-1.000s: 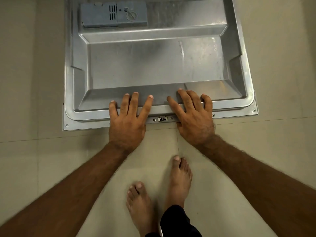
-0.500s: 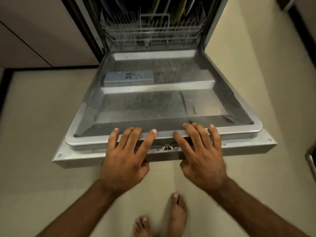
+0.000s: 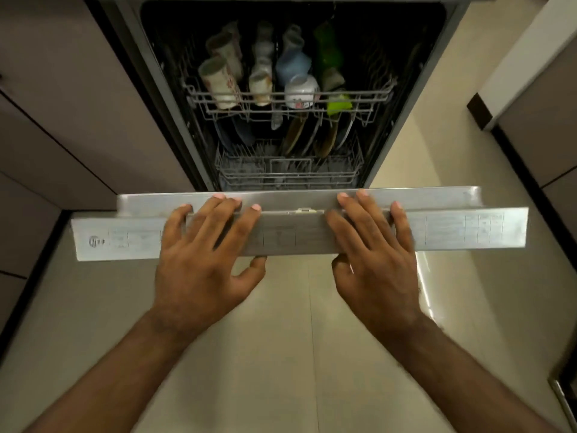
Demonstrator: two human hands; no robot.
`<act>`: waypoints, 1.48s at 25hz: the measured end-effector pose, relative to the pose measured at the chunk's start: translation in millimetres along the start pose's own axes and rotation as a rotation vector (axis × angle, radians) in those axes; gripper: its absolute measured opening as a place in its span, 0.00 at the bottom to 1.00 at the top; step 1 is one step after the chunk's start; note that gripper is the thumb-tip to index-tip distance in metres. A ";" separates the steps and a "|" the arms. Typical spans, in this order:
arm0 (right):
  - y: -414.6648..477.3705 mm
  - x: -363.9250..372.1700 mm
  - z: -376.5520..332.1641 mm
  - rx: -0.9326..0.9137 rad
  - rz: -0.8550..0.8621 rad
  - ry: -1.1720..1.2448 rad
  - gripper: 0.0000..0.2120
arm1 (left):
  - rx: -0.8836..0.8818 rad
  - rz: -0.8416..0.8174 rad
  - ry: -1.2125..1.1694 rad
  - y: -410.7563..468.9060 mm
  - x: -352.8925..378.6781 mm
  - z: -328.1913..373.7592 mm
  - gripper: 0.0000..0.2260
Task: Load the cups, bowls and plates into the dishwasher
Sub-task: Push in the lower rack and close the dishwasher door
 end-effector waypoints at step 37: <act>325.8 13.7 125.5 0.095 0.303 -0.081 0.38 | -0.120 0.163 -0.003 313.7 34.0 -113.0 0.30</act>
Point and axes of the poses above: each hand's wrist, its own y-axis towards the middle knuckle, its own x-axis out of the palm, z = x × y, the point moved 2 cm from there along y, towards the middle knuckle, and after that the axes turned 6 degrees about -z, right-handed, at the moved point
